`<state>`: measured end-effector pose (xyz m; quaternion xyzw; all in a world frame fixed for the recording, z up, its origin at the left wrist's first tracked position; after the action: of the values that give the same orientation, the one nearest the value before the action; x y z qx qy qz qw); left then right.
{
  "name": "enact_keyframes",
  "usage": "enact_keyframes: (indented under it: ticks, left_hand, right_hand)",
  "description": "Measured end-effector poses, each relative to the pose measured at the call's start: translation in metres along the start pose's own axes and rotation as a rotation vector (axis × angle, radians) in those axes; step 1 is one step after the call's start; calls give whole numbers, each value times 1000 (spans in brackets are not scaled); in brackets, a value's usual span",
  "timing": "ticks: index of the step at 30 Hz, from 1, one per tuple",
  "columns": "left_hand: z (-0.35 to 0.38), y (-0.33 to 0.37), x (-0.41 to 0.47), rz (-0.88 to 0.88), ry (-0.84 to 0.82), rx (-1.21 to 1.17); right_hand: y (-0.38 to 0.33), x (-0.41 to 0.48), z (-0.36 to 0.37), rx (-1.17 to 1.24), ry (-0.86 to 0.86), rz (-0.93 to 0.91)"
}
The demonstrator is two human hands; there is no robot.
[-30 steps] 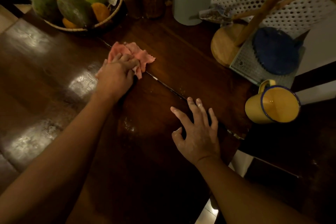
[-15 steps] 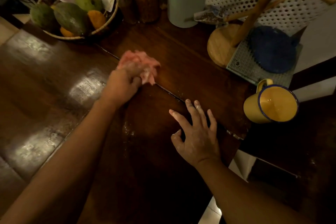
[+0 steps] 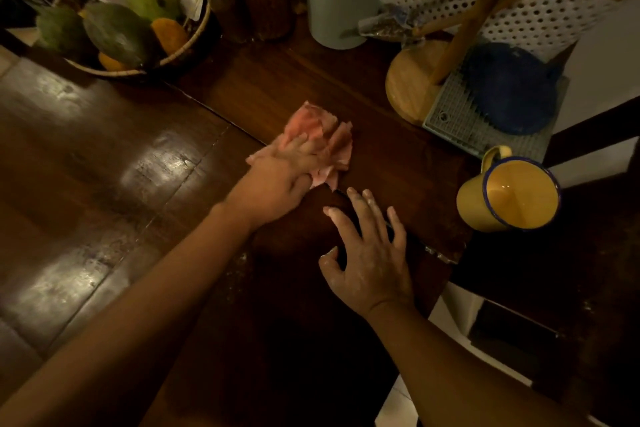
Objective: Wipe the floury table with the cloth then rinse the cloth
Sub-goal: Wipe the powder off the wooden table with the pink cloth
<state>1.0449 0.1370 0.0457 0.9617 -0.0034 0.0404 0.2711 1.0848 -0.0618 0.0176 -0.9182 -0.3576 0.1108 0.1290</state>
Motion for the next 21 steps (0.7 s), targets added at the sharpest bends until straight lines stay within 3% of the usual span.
enact_keyframes:
  ticks: [2,5,6,8,12,15,17,19,21]
  left_hand:
    - [-10,-18,-10,-79,62,-14]
    - [-24,-47,-13,-442,240,-4]
    - [-20,-44,-6,-465,248,35]
    - [-5,-25,13,-312,204,113]
    - [18,19,14,55,35,-15]
    - [5,2,-23,88,-22,-118]
    - [-17,-24,-54,-98,163,-123]
    - [-35,-49,-95,-471,459,-182]
    - [-39,-52,-131,-768,671,-78]
  right_hand:
    - [-1,0,-1,13,19,13]
    - [1,3,-3,4,49,76]
    - [2,3,-4,4,64,109]
    - [3,3,-4,25,104,165]
    - [3,5,-5,57,151,229]
    - [5,6,-7,69,161,254]
    - [7,6,-8,71,156,256]
    - [8,8,-8,59,149,250]
    - [9,9,-8,42,139,246]
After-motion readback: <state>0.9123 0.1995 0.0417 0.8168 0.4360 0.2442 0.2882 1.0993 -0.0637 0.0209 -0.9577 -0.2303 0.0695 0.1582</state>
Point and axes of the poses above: each hand's wrist, its own x-axis towards the middle knuckle, its own z-axis out of the palm, y = z × x, the point moved 3 cm from there along x, towards the middle knuckle, and after that the axes turned 13 degrees about z, right-handed, at the moved point
